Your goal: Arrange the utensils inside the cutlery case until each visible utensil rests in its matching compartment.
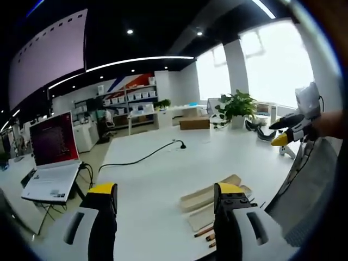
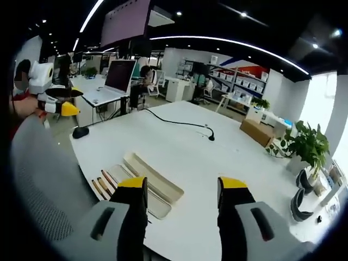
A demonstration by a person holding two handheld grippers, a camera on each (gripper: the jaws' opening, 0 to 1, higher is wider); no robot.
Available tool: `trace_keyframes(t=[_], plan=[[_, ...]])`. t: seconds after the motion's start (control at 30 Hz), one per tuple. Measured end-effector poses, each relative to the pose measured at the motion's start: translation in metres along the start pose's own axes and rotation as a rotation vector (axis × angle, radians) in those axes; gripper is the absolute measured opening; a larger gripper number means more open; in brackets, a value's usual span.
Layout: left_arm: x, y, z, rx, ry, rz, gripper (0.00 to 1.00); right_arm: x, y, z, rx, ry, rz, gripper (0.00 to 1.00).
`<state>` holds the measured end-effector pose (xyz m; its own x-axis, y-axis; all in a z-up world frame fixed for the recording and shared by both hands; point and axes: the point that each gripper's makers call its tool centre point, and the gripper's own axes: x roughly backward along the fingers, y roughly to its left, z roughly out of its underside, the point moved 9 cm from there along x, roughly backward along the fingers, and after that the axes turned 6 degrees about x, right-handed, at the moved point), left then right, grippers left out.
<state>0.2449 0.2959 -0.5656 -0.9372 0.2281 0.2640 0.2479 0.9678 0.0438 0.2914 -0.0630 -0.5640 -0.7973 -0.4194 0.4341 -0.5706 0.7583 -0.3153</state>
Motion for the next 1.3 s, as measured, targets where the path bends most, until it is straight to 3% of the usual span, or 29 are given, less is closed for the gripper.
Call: trace_keyframes(t=[0.13, 0.4, 0.5, 0.93, 1.13, 1.3], plan=[[0.000, 0.002, 0.000, 0.000, -0.002, -0.004, 0.74, -0.008, -0.001, -0.016, 0.035, -0.060, -0.009, 0.50], [-0.001, 0.003, 0.000, 0.003, 0.000, 0.005, 0.75, -0.028, 0.001, -0.035, 0.113, -0.065, -0.059, 0.50], [-0.001, 0.003, 0.000, -0.022, 0.002, 0.005, 0.75, -0.037, 0.008, -0.040, 0.160, -0.099, -0.136, 0.54], [-0.002, 0.005, 0.003, -0.013, 0.013, -0.002, 0.73, -0.061, 0.036, -0.031, 0.248, -0.031, -0.297, 0.56], [-0.003, 0.006, 0.004, -0.011, 0.016, -0.001, 0.72, -0.068, 0.042, -0.029, 0.347, 0.000, -0.344, 0.59], [-0.002, 0.008, 0.005, -0.007, 0.015, -0.015, 0.71, -0.071, 0.045, -0.031, 0.337, -0.019, -0.380, 0.51]])
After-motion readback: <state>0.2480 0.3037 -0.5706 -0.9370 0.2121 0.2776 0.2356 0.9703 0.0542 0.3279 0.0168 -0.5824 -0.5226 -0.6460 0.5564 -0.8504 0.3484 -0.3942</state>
